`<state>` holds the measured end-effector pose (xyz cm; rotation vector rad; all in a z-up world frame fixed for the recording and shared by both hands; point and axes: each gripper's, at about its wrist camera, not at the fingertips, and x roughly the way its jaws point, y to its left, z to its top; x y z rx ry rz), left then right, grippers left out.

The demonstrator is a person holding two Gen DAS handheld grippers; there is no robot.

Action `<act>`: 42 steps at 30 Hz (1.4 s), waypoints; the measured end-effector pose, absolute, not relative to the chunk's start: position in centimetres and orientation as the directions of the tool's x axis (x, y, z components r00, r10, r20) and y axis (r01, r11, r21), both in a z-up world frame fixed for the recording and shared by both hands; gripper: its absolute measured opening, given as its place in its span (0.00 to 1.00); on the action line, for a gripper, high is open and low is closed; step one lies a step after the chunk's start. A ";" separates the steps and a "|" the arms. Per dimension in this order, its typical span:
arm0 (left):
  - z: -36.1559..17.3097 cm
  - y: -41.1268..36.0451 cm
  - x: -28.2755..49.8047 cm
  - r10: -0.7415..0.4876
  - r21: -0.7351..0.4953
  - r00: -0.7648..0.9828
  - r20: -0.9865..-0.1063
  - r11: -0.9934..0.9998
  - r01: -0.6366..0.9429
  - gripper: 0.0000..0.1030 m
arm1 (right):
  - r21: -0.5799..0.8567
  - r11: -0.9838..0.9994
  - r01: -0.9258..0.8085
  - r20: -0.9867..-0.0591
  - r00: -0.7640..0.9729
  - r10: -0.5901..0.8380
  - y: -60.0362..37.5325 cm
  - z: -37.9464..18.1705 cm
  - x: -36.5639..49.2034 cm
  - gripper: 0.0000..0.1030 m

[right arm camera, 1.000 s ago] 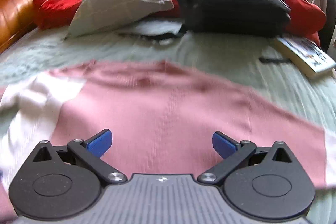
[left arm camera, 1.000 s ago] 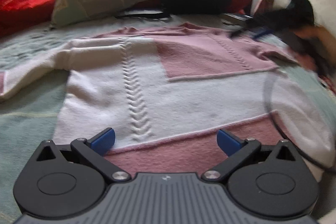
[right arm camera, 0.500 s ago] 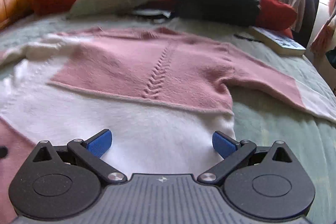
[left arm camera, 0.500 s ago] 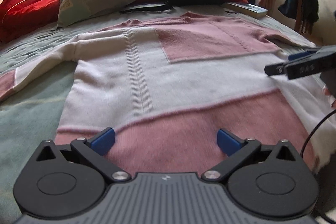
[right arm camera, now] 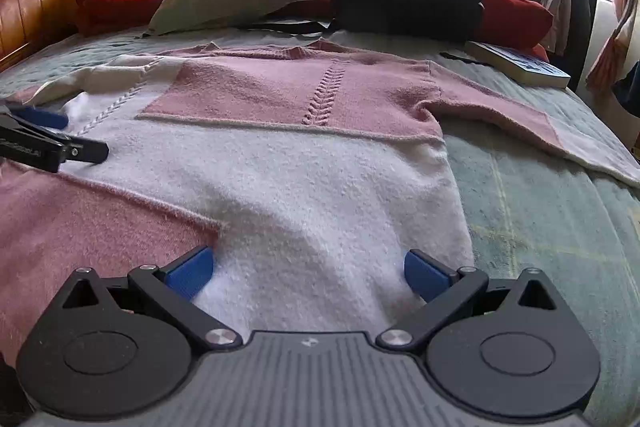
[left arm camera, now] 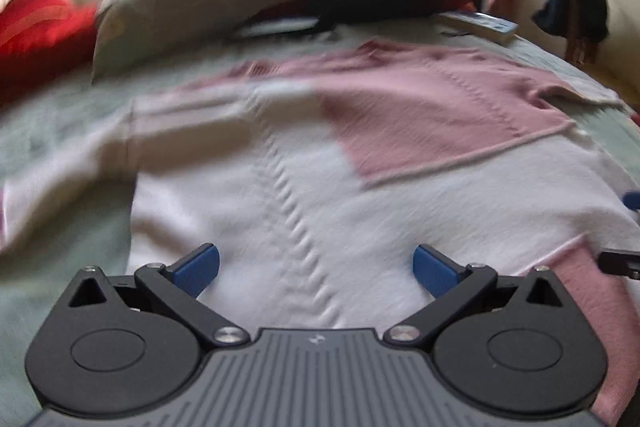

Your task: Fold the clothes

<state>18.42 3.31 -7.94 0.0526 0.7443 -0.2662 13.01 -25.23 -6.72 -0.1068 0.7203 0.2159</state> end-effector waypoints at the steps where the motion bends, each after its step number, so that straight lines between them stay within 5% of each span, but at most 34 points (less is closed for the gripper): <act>1: -8.1 4.0 18.1 -0.219 -0.062 0.702 -0.678 0.968 0.242 0.99 | -0.020 0.971 -0.236 -0.660 0.733 0.164 -25.4 -6.8 12.8 1.00; 7: -6.1 4.3 14.3 -0.131 0.006 0.695 -0.707 0.982 0.191 0.99 | -0.008 0.971 -0.239 -0.632 0.753 0.180 -25.9 -7.3 12.0 1.00; 16: -6.9 -0.9 9.7 -0.203 0.090 0.647 -0.735 0.916 0.390 0.99 | -0.013 0.976 -0.219 -0.633 0.757 0.162 -25.7 -7.4 11.7 1.00; 42: -5.7 -0.6 7.3 -0.316 -0.081 0.595 -0.739 0.918 0.388 0.99 | -0.011 0.974 -0.225 -0.624 0.763 0.169 -26.0 -7.8 10.9 1.00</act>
